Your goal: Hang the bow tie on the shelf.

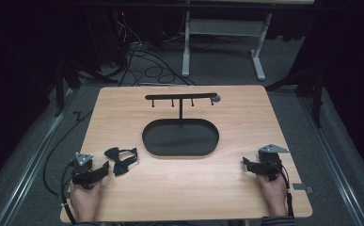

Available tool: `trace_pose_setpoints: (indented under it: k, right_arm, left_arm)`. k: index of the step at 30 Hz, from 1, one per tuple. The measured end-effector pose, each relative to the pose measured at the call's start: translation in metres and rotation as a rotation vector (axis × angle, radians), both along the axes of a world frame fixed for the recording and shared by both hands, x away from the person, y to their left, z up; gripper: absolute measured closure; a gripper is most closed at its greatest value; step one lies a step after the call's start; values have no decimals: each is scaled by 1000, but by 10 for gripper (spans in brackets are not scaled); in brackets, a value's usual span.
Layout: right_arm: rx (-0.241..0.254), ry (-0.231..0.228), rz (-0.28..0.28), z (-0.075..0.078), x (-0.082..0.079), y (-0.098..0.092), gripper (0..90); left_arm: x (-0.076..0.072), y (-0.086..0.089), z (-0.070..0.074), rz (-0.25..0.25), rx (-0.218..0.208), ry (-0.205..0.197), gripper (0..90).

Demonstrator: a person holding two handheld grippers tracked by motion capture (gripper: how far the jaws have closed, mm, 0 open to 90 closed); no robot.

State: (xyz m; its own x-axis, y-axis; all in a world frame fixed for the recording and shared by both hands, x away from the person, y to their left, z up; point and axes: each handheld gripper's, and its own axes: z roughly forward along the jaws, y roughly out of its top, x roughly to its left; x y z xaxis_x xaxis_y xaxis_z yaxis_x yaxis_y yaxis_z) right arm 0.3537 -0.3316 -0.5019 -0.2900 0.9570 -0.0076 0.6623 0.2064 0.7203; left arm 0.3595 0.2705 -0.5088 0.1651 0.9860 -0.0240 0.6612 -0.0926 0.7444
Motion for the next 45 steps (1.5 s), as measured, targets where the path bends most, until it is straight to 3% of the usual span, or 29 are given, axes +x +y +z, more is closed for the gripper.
trace_pose_setpoints:
  k: [36,41,42,45]
  right_arm:
    - [2,0,1,0,0,0,271]
    - [4,2,3,0,0,-1,271]
    - [2,2,3,0,0,-1,270]
    - [5,2,4,0,0,-1,270]
  left_arm:
    - [1,0,0,-16,-2,5,284]
    - [-1,0,3,-17,6,20,335]
    - [0,1,5,-17,3,36,356]
    - [-1,2,7,-18,-17,31,362]
